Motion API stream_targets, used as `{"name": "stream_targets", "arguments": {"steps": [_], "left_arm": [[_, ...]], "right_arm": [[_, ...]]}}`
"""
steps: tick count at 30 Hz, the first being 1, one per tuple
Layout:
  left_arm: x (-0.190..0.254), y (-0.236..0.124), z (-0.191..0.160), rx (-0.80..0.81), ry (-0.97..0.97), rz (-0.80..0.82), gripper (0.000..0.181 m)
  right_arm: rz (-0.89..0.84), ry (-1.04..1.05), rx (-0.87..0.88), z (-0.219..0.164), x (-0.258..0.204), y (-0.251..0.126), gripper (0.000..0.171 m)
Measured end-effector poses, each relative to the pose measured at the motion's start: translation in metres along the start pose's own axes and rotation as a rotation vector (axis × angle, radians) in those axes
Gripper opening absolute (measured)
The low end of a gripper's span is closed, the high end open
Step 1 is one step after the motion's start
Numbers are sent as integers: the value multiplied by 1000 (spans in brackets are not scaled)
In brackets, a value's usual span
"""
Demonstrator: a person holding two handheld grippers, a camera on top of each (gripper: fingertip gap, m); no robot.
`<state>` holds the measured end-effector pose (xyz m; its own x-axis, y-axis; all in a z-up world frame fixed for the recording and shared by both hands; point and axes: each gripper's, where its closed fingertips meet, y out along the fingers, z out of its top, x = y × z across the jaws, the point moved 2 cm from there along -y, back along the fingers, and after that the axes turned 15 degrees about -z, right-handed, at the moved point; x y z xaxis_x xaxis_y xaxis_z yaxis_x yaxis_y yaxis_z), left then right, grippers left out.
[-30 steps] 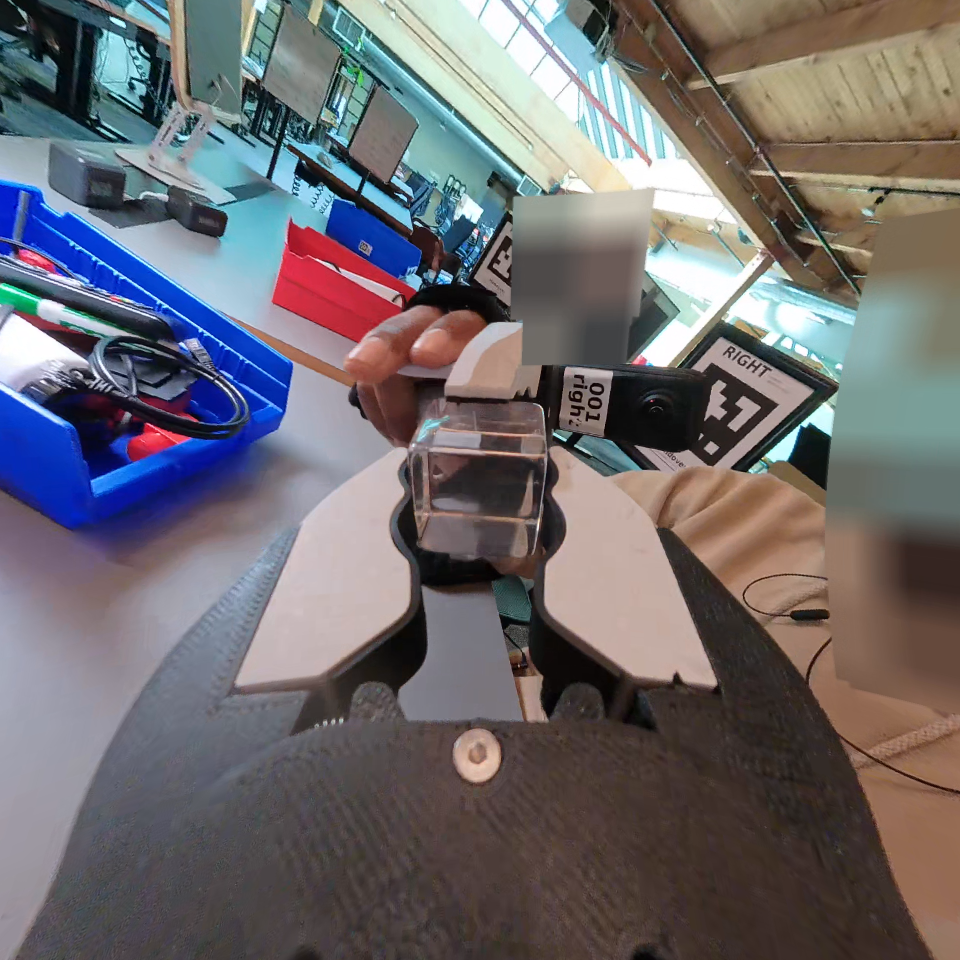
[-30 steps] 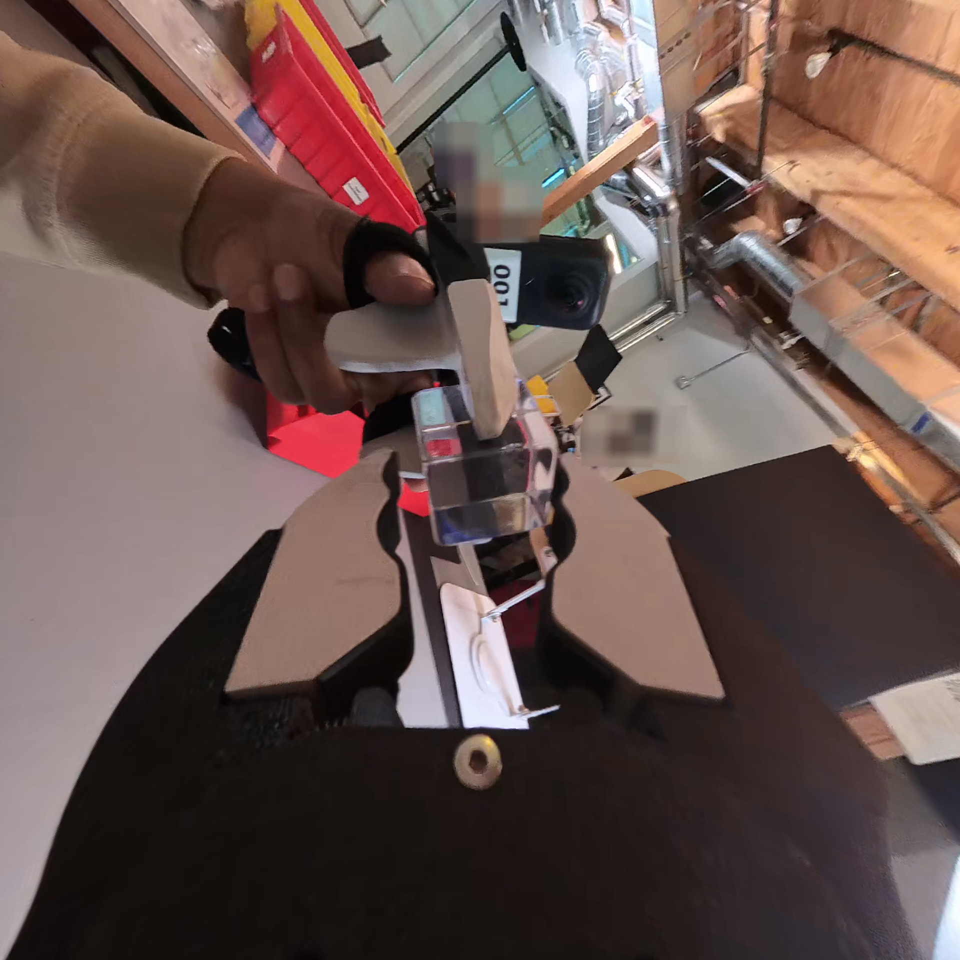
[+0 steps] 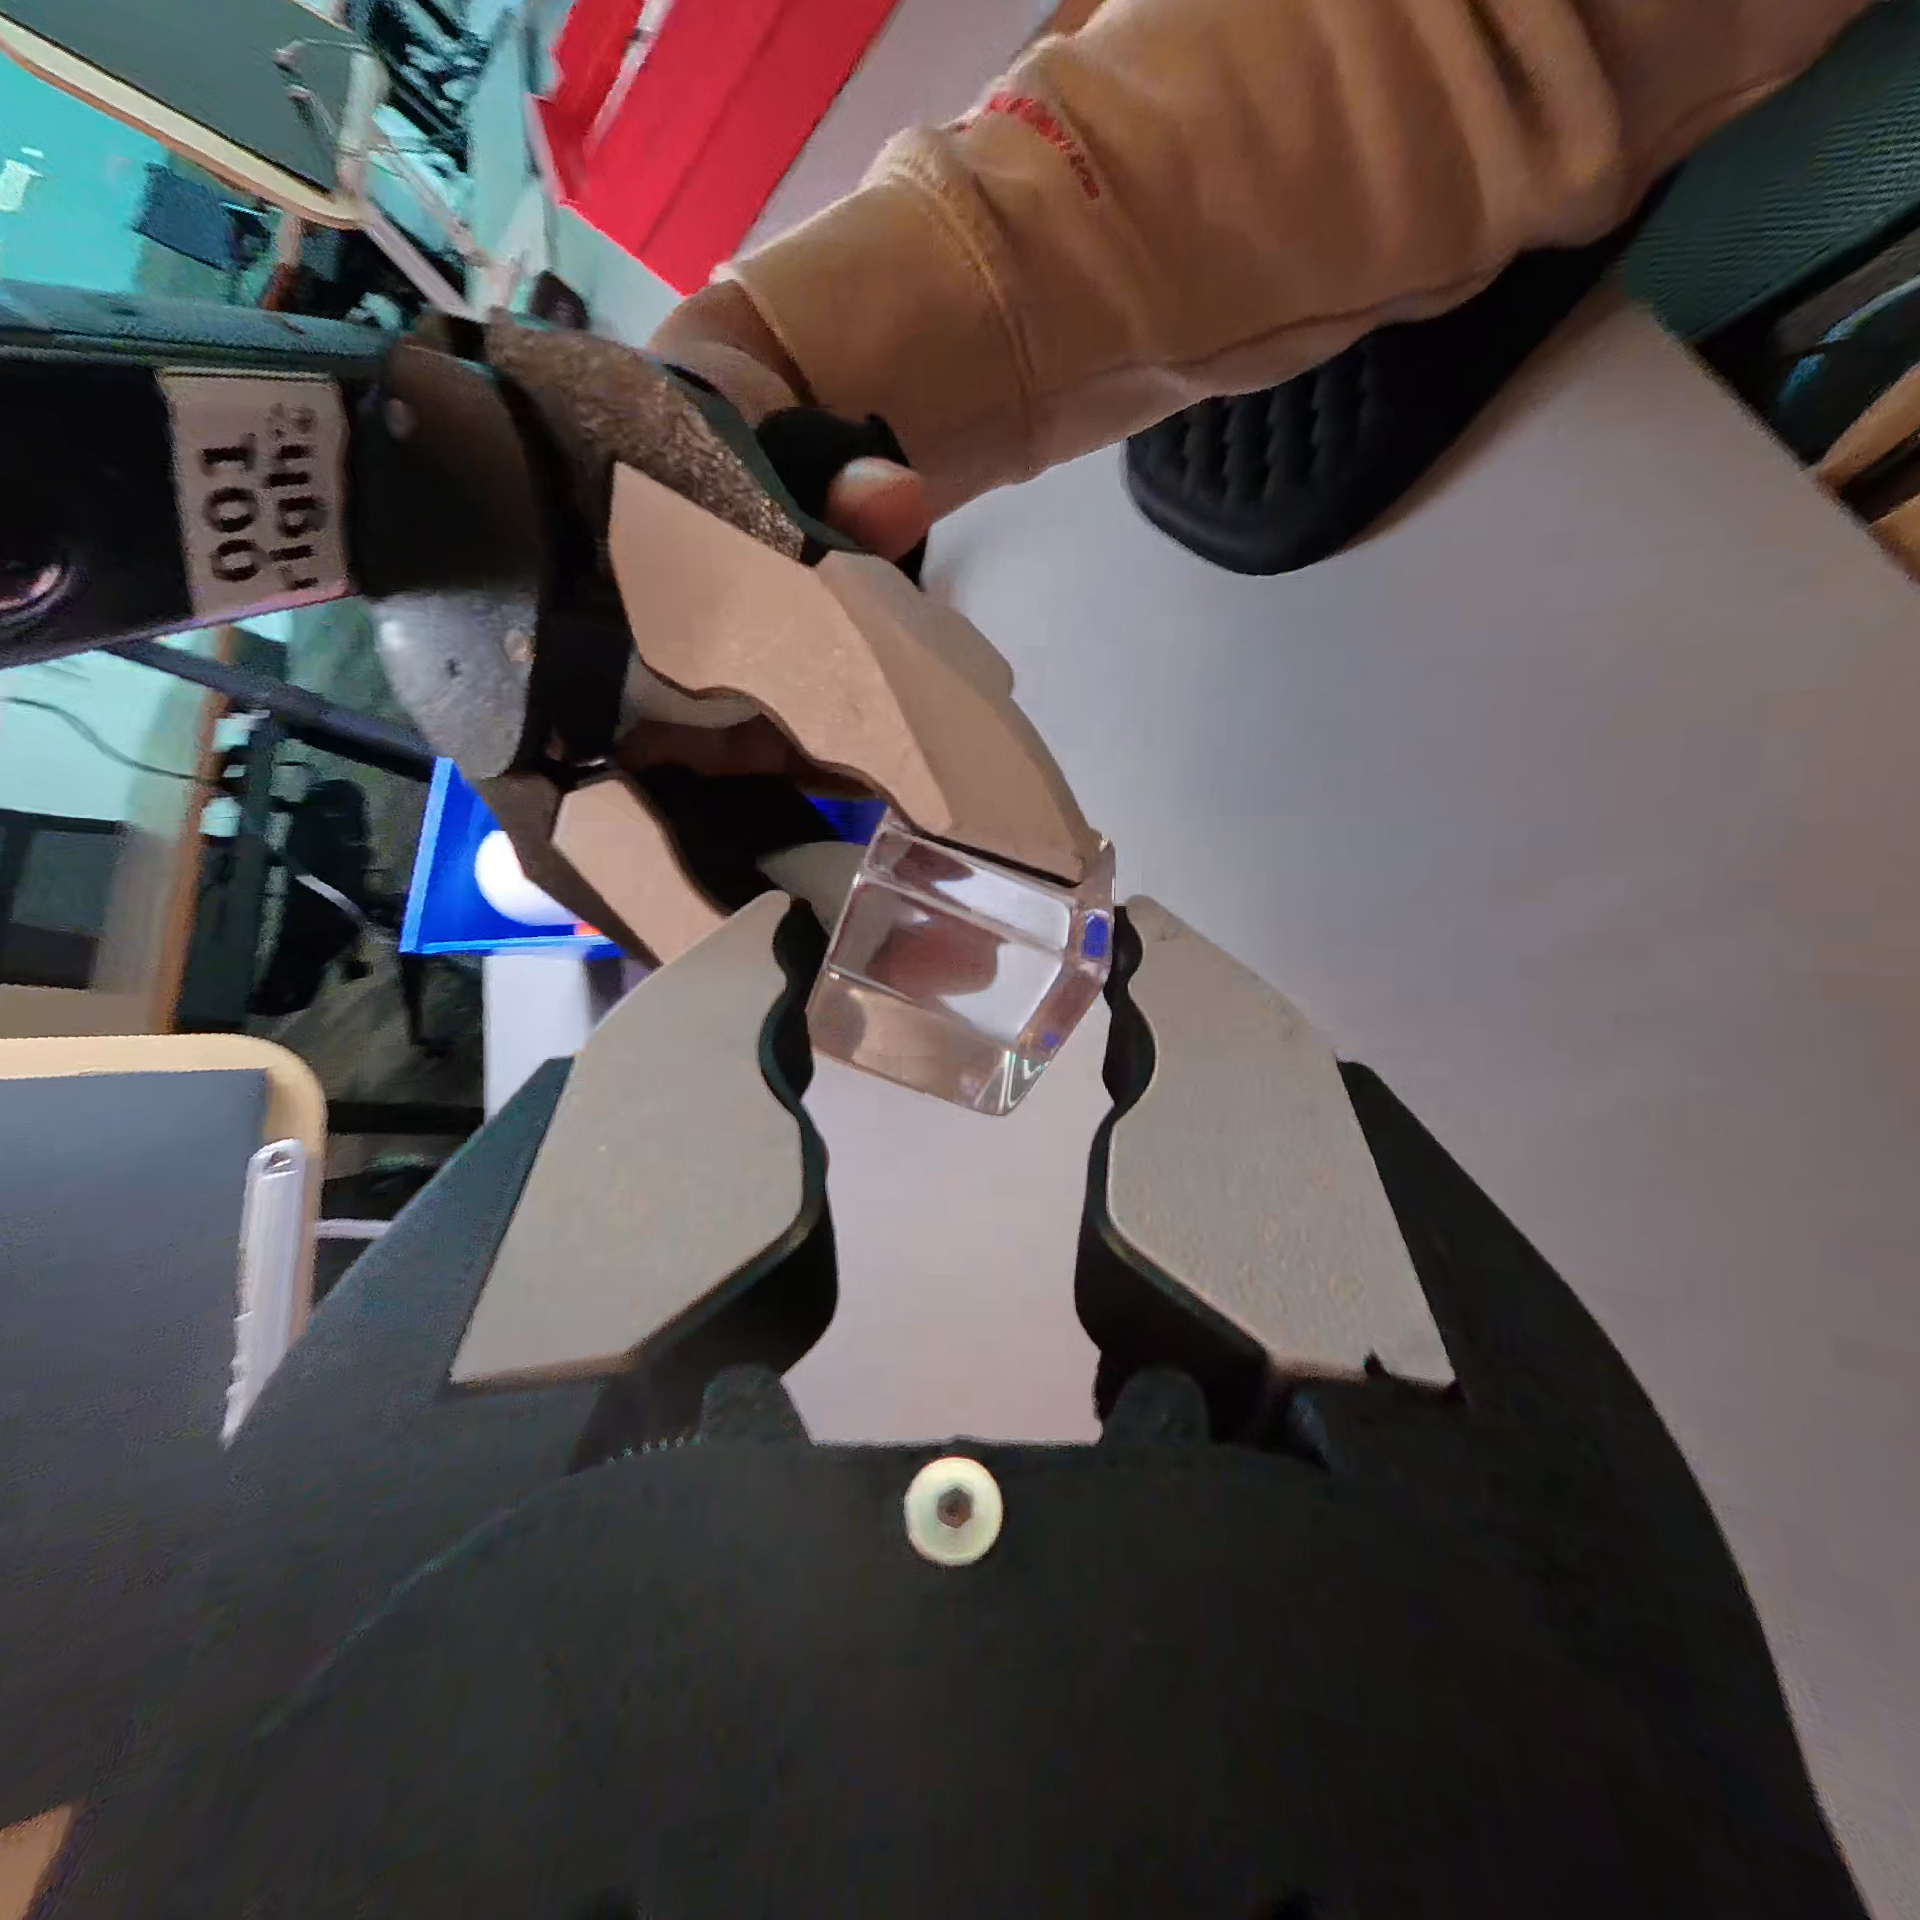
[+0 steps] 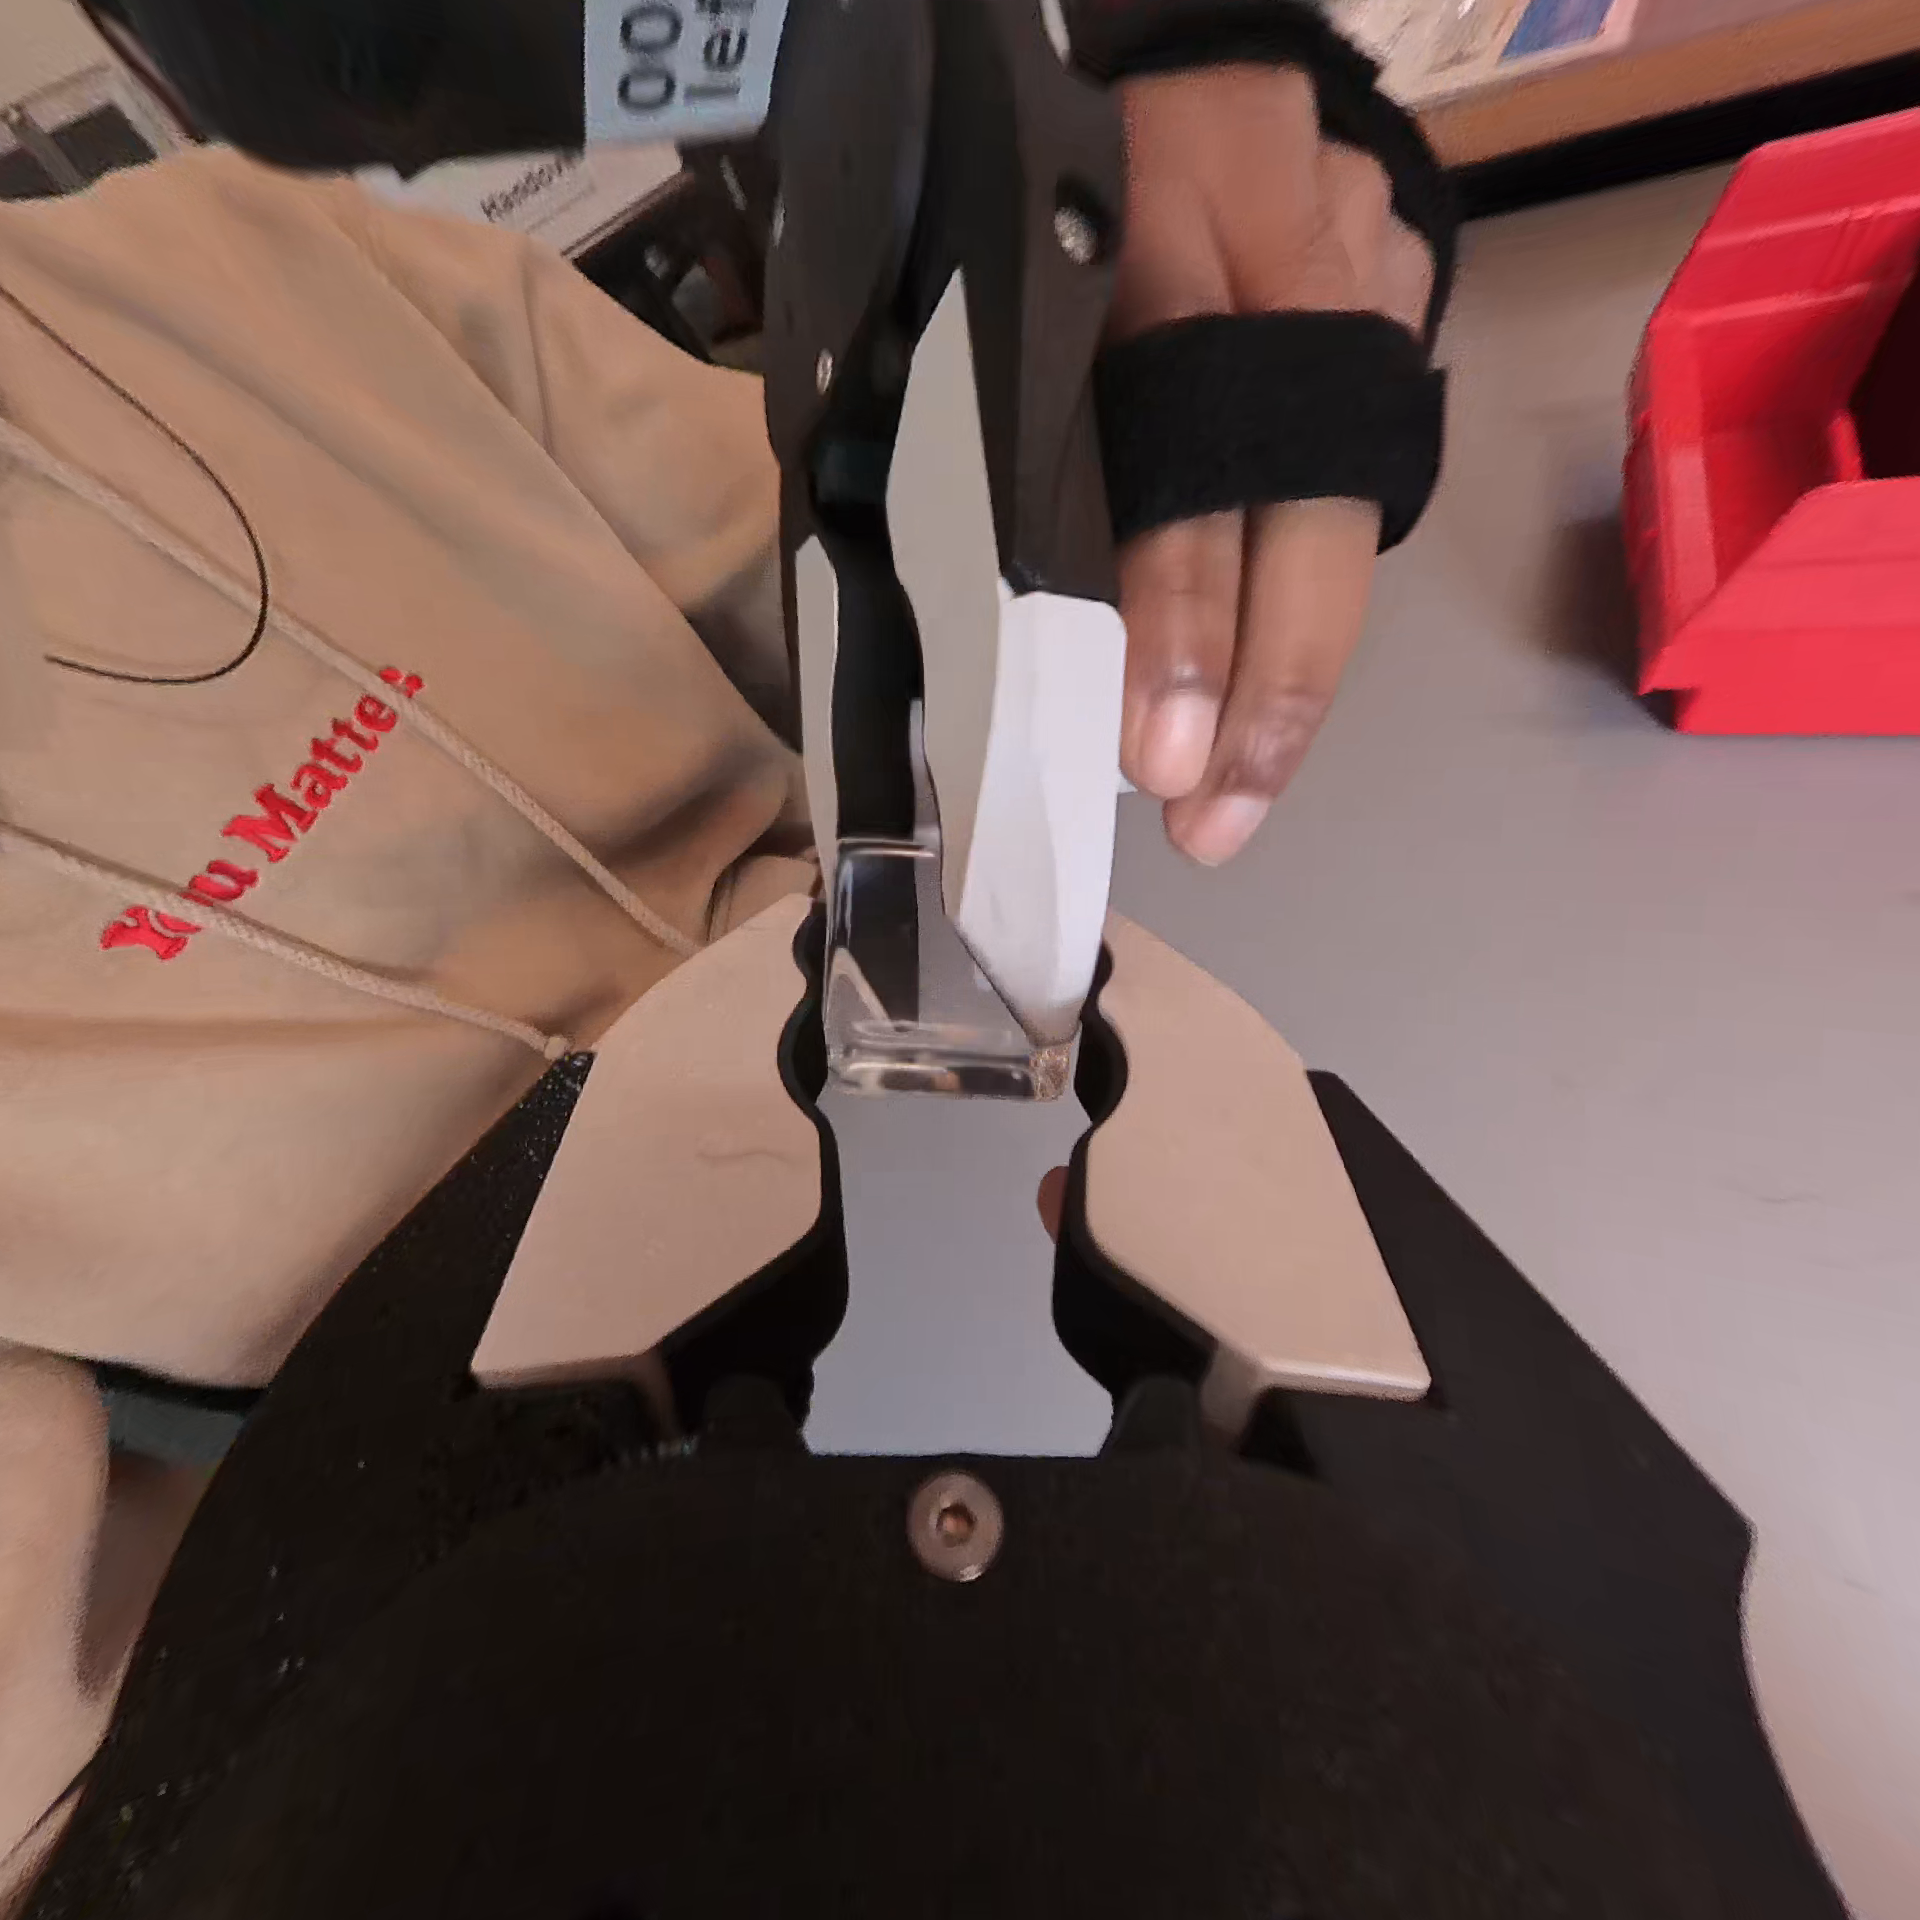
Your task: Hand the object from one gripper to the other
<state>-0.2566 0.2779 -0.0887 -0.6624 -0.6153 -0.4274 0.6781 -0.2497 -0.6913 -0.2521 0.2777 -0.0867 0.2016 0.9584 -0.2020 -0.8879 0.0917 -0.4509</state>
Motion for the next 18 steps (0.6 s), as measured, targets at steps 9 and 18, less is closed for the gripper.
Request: {"name": "stream_targets", "arguments": {"steps": [9, 18], "left_arm": [[-73, -74, 6, 480, -276, 440, 51], [-86, -73, 13, 877, -719, 269, 50]], "right_arm": [[-525, -202, 669, 83, 26, -70, 51], [-1240, -930, 458, 90, 31, -52, 60]]}}
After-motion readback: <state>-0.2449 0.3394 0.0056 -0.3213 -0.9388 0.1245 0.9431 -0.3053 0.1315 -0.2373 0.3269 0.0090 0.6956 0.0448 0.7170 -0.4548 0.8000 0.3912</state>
